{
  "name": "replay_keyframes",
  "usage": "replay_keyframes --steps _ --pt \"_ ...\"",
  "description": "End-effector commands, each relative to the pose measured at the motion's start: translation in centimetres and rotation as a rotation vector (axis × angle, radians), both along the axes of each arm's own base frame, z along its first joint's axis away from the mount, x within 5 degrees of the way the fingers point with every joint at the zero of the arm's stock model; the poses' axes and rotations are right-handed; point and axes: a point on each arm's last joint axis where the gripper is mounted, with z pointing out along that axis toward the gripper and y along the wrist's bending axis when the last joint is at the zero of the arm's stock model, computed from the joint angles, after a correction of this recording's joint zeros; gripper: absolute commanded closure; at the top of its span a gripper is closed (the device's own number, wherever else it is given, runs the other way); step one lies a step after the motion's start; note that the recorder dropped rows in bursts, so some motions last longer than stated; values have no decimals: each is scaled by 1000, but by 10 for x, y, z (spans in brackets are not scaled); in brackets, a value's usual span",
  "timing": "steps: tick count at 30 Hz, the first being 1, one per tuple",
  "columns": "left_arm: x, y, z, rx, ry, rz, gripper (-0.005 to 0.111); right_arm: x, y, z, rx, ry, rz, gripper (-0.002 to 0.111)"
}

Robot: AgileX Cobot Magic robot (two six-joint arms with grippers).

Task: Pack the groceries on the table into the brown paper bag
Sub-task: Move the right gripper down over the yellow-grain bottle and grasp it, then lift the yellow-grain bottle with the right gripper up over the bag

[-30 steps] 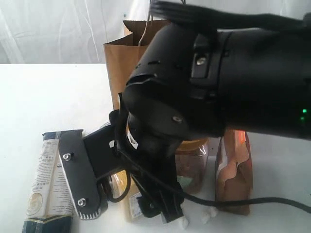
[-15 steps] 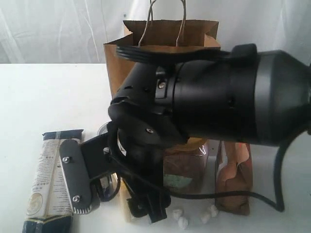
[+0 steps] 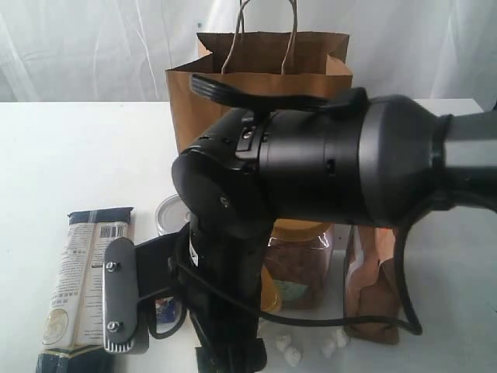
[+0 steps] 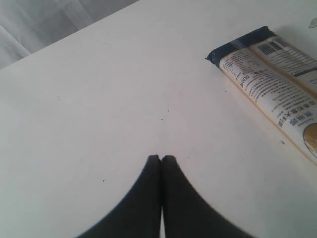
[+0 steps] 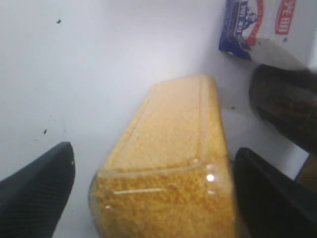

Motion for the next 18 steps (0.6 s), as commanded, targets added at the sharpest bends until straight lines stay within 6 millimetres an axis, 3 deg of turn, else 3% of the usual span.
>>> replay_keyframes --steps 1,10,18 --pt "0 0 -1 -2 -4 2 107 4 -2 -1 -23 -30 13 29" --pt "0 0 -1 -2 -4 2 107 13 -4 -1 -45 -116 -33 64" --pt "0 0 -1 -2 -4 2 107 13 -3 2 -8 -120 -87 85"
